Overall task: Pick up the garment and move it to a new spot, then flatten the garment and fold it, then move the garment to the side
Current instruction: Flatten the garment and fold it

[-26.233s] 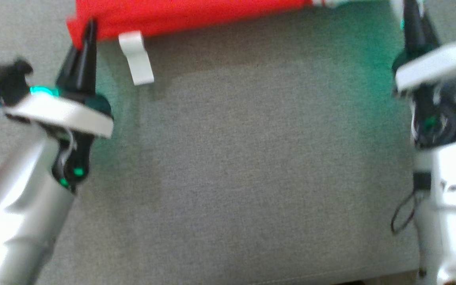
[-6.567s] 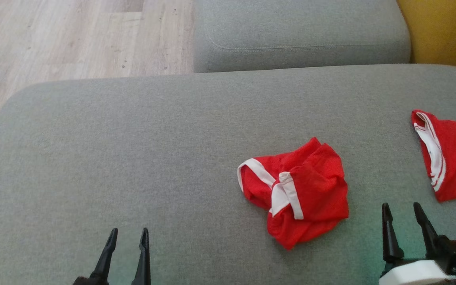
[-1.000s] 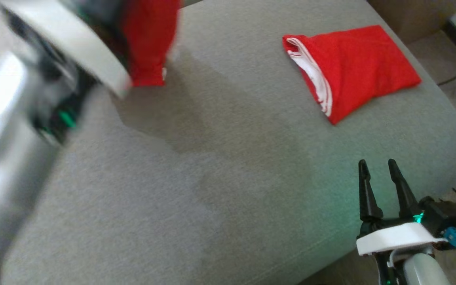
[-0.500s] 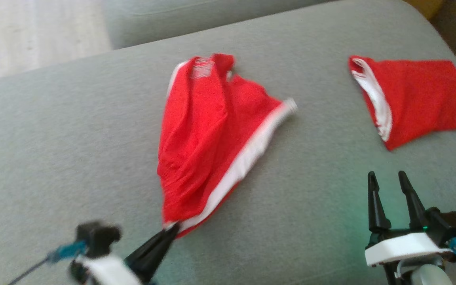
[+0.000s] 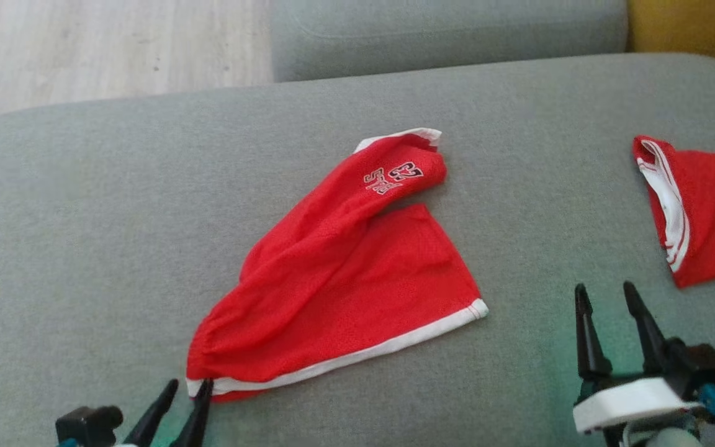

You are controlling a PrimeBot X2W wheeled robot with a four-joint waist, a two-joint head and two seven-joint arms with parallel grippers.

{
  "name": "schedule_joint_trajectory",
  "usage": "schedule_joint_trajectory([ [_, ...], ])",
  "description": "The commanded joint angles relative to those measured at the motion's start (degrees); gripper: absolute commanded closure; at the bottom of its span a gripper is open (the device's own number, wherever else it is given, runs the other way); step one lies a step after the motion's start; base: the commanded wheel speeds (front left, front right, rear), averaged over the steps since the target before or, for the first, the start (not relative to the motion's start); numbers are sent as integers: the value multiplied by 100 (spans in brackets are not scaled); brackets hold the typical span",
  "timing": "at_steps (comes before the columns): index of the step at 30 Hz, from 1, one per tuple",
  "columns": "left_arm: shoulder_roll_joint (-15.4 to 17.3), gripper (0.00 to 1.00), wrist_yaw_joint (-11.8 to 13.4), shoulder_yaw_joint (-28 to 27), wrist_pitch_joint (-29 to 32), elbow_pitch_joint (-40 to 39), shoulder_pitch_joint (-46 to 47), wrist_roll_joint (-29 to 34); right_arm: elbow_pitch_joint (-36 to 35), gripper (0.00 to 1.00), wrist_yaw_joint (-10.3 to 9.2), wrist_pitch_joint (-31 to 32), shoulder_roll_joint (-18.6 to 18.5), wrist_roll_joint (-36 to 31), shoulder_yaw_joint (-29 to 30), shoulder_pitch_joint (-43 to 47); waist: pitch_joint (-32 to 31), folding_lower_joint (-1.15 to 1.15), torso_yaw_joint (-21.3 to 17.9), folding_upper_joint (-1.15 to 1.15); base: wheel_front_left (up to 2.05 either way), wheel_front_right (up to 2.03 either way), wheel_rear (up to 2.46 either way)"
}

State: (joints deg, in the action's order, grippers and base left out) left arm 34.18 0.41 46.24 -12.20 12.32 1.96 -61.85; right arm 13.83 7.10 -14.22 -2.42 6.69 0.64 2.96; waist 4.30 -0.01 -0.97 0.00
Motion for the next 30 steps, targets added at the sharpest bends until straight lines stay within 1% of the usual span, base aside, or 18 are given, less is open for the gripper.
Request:
schedule_joint_trajectory([
  [1, 24, 0, 16, -378, -173, -44, 156, 98, -170, 0, 39, -78, -45, -73, -92, 10, -98, 1, 86, 0, 0, 0, 0],
  [2, -21, 0, 73, -490, -223, -58, 151, 206, -195, 0, 39, -78, -45, -87, -67, 22, -129, 1, 106, 0, 0, 0, 0],
  [3, -21, 0, 73, -490, -223, -58, 151, 206, -195, 0, 39, -78, -45, -87, -67, 22, -129, 1, 106, 0, 0, 0, 0],
  [5, -164, 0, 239, -856, -269, -171, 76, 433, -247, 0, 39, -78, -45, -106, 5, 58, -204, 1, 156, 0, 0, 0, 0],
  [7, -338, 0, 361, -1408, -275, -442, -60, 934, -298, 0, 39, -78, -45, -130, 109, 120, -291, 1, 233, 0, 0, 0, 0],
  [8, -490, 0, 428, -1740, -276, -580, -188, 1155, -338, 0, 39, -78, -45, -141, 174, 154, -332, 1, 283, 0, 0, 0, 0],
  [11, -905, 0, 478, -2506, -278, -919, -591, 1949, -431, 0, 39, -78, -45, -155, 336, 267, -447, 1, 432, 0, 0, 0, 0],
  [12, -1038, 0, 479, -2685, -278, -961, -731, 2197, -454, 0, 39, -78, -45, -165, 369, 289, -468, 1, 466, 0, 0, 0, 0],
  [16, -1512, 0, 292, -3104, -279, -803, -1023, 3131, -478, 0, 39, -78, -45, -247, 501, 395, -585, 1, 664, 0, 0, 0, 0],
  [21, -2120, 0, -91, -3564, -279, -552, -1201, 3969, -417, 0, 39, -78, -45, -234, 455, 504, -669, 1, 804, 0, 0, 0, 0],
  [23, -2316, 0, -270, -3725, -279, -497, -1251, 4223, -324, 0, 39, -78, -45, -183, 408, 548, -689, 1, 831, 0, 0, 0, 0],
  [26, -2520, 0, -524, -3851, -279, -408, -1250, 4527, -162, 0, 39, -78, -45, -124, 293, 621, -705, 1, 866, 0, 0, 0, 0],
  [30, -2690, 0, -709, -3946, -279, -312, -1193, 4701, -7, 0, 39, -78, -45, -71, 130, 651, -699, 1, 843, 0, 0, 0, 0],
])
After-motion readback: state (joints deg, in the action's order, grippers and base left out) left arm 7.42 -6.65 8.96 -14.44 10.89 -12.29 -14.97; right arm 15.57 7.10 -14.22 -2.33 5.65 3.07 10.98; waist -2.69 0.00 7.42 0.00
